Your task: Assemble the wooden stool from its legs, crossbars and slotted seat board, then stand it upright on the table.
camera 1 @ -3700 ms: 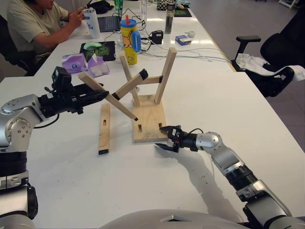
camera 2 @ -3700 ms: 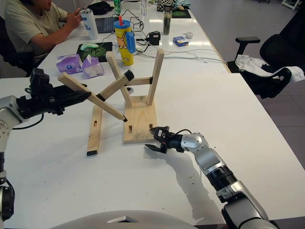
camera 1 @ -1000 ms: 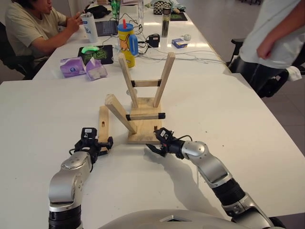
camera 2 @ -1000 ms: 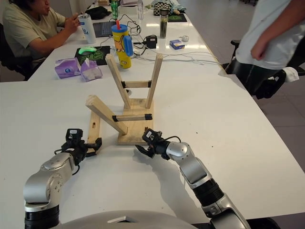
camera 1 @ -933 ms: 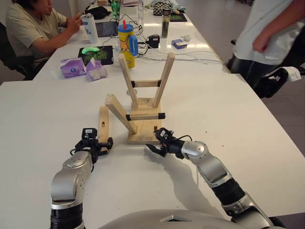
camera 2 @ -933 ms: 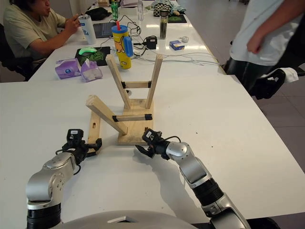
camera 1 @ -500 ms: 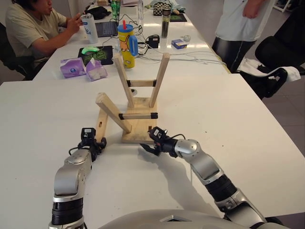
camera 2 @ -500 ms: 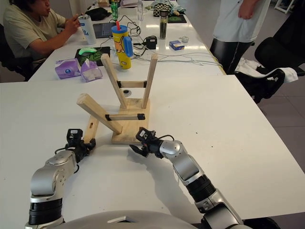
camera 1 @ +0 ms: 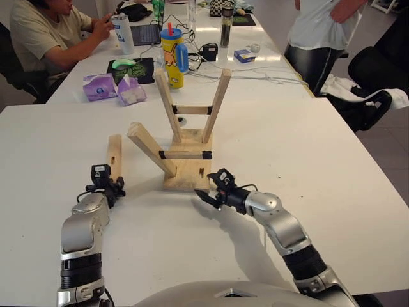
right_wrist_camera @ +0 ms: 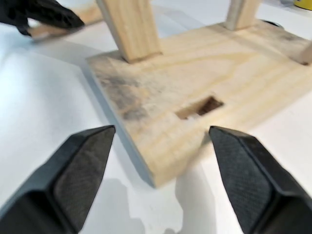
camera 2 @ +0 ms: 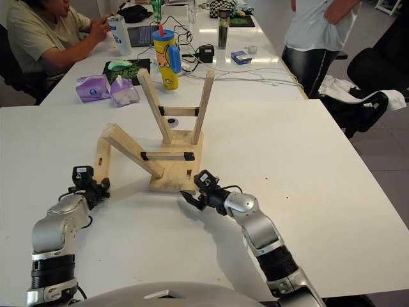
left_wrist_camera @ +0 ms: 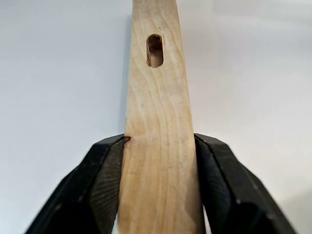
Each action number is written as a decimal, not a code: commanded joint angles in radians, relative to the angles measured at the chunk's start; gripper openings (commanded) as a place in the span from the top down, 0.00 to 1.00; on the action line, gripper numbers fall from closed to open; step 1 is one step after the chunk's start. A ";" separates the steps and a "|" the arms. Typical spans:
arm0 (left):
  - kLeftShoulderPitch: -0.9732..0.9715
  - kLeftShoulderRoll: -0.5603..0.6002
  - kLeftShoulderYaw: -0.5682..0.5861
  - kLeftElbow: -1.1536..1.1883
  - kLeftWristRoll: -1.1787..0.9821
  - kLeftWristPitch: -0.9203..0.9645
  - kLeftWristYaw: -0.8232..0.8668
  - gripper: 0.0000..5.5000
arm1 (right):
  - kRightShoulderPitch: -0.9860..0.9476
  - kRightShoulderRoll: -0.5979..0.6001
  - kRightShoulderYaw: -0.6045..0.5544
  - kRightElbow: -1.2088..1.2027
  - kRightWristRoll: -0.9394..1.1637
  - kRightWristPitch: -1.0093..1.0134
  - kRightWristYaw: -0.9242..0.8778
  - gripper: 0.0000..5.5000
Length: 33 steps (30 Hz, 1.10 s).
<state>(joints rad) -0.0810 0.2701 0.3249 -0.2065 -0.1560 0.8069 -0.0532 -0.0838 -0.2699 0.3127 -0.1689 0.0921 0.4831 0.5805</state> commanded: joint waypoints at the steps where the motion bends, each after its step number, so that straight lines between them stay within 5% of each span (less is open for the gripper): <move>1: -0.175 0.088 0.093 -0.074 -0.054 -0.175 -0.045 0.62 | 0.048 -0.018 -0.105 -0.052 0.080 0.038 0.001 0.35; 9: -0.484 0.253 0.075 -0.217 -0.374 -0.134 -0.313 0.62 | 0.002 -0.024 -0.323 0.044 0.207 0.023 -0.017 0.35; 16: -0.645 0.187 0.005 -0.299 -0.797 0.118 -0.311 0.62 | -0.110 -0.076 -0.503 0.023 0.518 0.193 0.110 0.27; 22: -0.512 0.079 -0.121 -0.334 -0.985 0.187 -0.254 0.62 | -0.189 -0.219 -0.617 -0.020 0.953 0.544 0.281 0.10; 33: -0.303 0.130 -0.247 -0.294 -1.086 0.244 -0.427 0.62 | -0.325 -0.280 -0.720 0.079 1.343 0.698 0.197 0.10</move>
<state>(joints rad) -0.4001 0.3763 0.0885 -0.5080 -1.2070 1.0303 -0.4494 -0.3730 -0.5324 -0.4041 -0.1089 1.4224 1.1792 0.8134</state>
